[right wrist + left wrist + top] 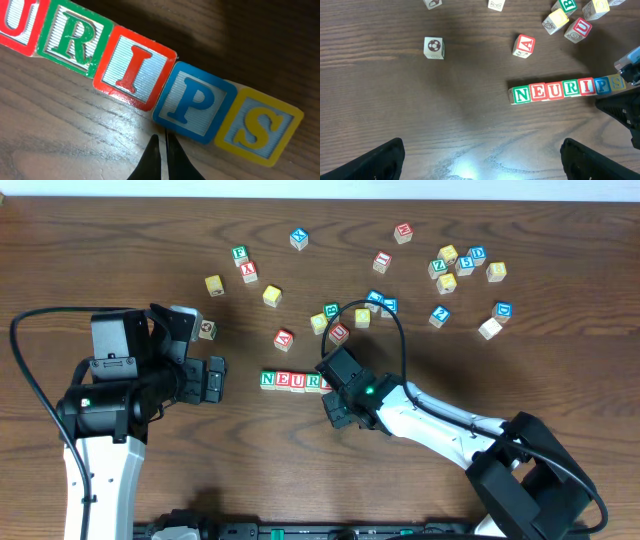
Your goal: Spell out NEURIPS
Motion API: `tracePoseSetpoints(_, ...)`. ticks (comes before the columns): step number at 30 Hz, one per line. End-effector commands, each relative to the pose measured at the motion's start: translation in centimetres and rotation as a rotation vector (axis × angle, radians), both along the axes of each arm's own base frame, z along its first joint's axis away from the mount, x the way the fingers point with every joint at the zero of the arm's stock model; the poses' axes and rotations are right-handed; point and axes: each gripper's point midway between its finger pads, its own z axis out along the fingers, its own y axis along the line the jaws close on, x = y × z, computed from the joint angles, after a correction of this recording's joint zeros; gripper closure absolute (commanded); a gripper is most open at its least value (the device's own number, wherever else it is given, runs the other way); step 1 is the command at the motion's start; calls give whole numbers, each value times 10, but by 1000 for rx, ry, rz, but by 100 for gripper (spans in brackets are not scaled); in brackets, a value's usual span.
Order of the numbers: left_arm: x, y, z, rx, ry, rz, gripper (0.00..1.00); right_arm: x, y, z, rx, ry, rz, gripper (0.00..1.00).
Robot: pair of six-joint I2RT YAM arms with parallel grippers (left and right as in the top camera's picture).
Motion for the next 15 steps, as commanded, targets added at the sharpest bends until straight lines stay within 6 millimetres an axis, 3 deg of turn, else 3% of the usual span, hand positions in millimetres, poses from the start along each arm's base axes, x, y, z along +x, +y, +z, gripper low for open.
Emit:
tracePoseSetpoints(1,2,-1,9,-1,-27,-12,2,0,-2,-4,-19,-7,-15,99)
tracePoseSetpoints(15,2,-1,9,-1,-27,-12,2,1,-3,-3,-23,-16,-18,99)
